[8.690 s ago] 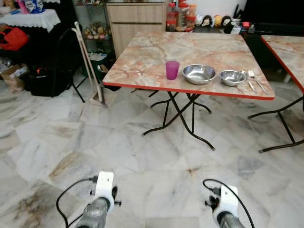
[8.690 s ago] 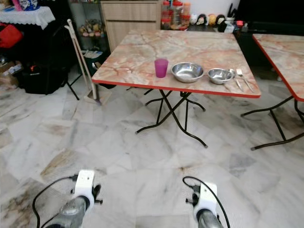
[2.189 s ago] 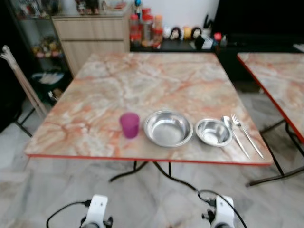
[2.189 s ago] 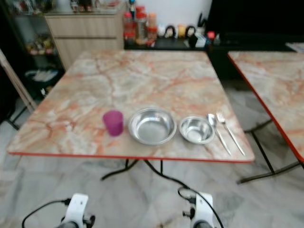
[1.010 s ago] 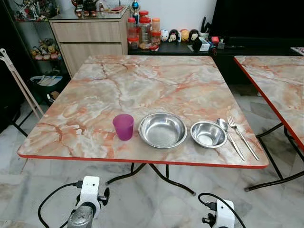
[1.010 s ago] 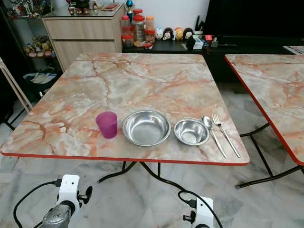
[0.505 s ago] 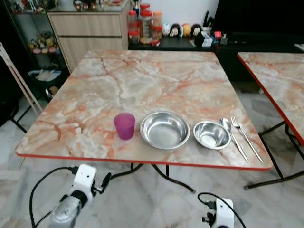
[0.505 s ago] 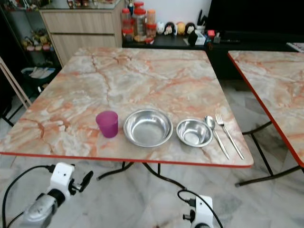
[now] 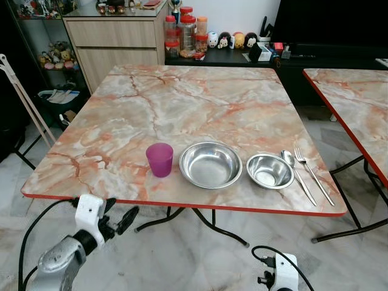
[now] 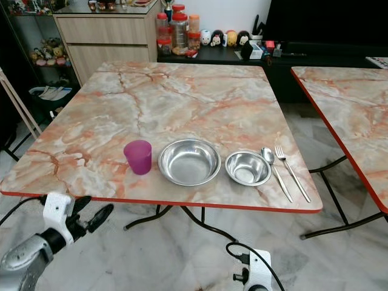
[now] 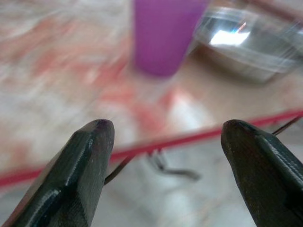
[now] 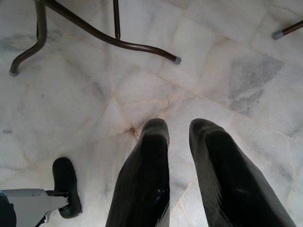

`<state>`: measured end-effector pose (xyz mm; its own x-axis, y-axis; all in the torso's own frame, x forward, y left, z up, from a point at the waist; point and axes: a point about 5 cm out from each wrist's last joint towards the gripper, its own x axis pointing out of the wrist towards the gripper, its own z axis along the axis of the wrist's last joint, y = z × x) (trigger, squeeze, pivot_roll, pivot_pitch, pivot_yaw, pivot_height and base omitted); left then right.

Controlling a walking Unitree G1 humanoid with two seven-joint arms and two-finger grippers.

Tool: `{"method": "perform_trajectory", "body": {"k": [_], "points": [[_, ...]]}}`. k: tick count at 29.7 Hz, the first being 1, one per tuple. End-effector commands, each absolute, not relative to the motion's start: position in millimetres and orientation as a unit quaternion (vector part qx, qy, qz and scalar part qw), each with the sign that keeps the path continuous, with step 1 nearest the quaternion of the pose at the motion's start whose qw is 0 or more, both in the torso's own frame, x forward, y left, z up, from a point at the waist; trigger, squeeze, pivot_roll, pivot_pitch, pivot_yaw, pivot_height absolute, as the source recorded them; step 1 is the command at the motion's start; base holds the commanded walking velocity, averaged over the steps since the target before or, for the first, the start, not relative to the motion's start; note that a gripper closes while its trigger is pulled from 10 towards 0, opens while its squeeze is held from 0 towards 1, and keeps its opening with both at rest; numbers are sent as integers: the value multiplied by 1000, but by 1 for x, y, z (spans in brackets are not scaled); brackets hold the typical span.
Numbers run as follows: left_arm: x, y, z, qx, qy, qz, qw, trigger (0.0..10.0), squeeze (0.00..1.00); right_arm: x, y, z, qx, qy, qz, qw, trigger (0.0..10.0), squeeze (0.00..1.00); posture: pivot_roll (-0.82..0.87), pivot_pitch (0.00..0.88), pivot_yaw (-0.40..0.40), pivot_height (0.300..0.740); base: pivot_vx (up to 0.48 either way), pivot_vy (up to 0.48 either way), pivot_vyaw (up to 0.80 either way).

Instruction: Setting the table

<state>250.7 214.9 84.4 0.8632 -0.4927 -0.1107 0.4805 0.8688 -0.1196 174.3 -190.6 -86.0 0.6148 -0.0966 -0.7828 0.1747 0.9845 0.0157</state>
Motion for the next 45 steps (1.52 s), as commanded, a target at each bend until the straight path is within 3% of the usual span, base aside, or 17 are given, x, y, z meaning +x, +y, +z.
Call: {"method": "perform_trajectory", "body": {"k": [1,13,28,37,45], "points": [[255,206,95,-59,56,-273,958,10000,0,176,-191,-85,44,432,-73,898,10000,0,87,0,-30,740,0,0,0],[283,148,98,-97,63,-311,943,10000,0,178,-192,-84,47,430,-78,898,10000,0,59,0,-22,740,0,0,0],[290,129,78,-97,134,-294,941,10000,0,178,-189,-85,47,432,-75,897,10000,0,60,0,-16,740,0,0,0],[301,111,87,-235,131,-261,927,10000,0,179,-188,-84,49,430,-74,898,10000,0,51,0,-9,740,0,0,0],[303,103,89,-254,135,-260,922,10000,0,178,-187,-85,51,431,-76,898,10000,0,50,0,-12,740,0,0,0]]}}
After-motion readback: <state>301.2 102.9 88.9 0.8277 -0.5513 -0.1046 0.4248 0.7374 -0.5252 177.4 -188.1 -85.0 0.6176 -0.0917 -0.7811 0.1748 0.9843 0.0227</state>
